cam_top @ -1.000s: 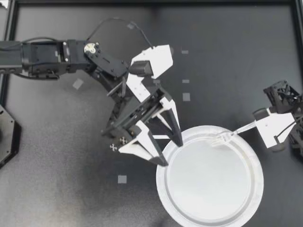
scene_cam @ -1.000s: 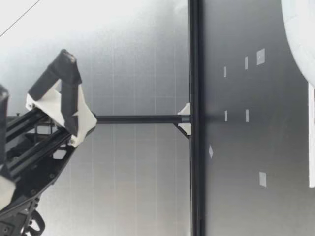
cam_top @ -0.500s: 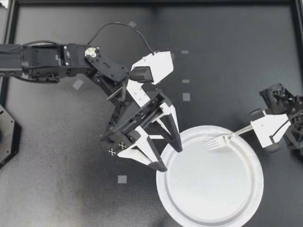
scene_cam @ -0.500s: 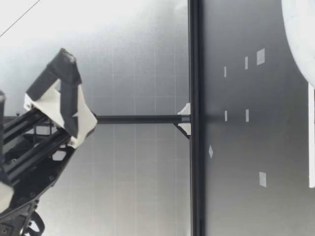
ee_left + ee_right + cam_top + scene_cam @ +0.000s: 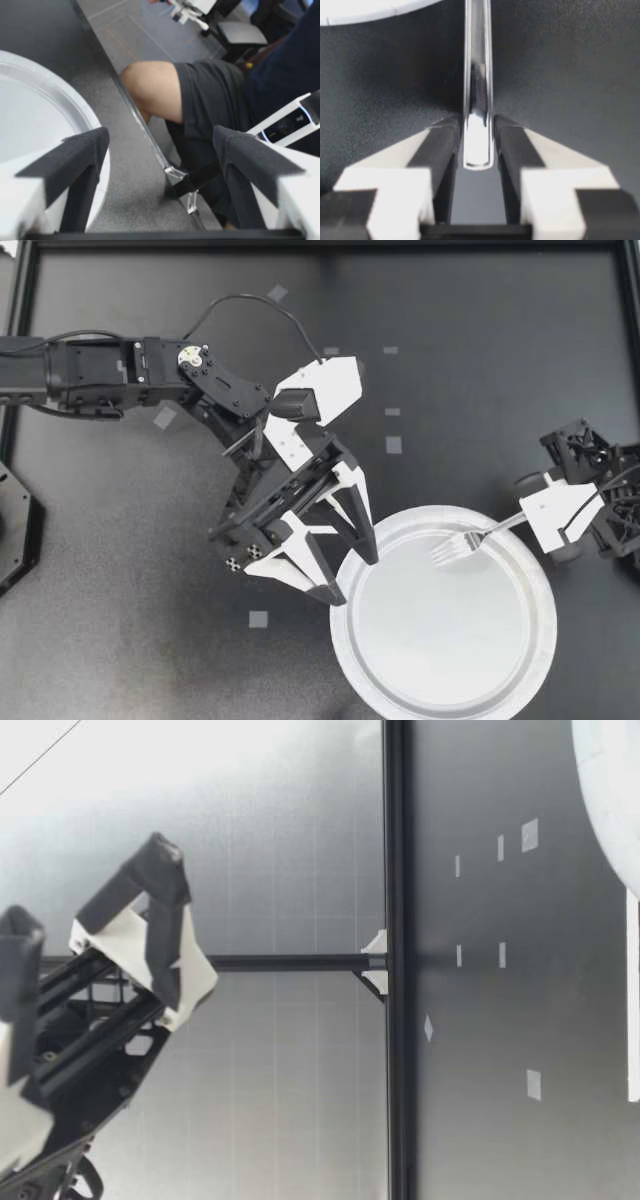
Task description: Pick up the fork and place it on the plate.
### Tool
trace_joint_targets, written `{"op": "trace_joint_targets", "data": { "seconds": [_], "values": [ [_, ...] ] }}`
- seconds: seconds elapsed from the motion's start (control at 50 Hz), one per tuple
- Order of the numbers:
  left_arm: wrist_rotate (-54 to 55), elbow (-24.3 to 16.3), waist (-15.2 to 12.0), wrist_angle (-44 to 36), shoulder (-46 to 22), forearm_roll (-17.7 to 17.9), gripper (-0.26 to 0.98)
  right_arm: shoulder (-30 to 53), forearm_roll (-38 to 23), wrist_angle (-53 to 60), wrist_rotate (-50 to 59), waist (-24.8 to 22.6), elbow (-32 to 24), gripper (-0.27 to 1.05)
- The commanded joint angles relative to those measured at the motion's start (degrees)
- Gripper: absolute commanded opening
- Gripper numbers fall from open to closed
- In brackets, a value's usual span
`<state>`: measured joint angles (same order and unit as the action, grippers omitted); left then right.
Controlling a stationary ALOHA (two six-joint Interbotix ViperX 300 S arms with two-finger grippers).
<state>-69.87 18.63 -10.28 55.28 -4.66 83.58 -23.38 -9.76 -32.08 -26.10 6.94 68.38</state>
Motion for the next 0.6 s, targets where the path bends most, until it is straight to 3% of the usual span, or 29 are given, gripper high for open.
{"op": "trace_joint_targets", "data": {
  "seconds": [0.0,0.38,0.58],
  "values": [
    [-0.5,-0.3,-0.2,0.2,1.5,0.2,0.76,-0.6,0.3,0.3,0.1,0.4,-1.2,0.38],
    [-0.7,0.3,-0.1,0.2,2.0,0.2,0.76,-1.3,1.1,-1.0,0.0,0.4,-1.3,0.39],
    [-1.3,1.0,-0.2,0.0,2.4,0.1,0.76,-6.4,1.1,-6.6,0.0,0.4,-3.9,0.39]
  ]
}}
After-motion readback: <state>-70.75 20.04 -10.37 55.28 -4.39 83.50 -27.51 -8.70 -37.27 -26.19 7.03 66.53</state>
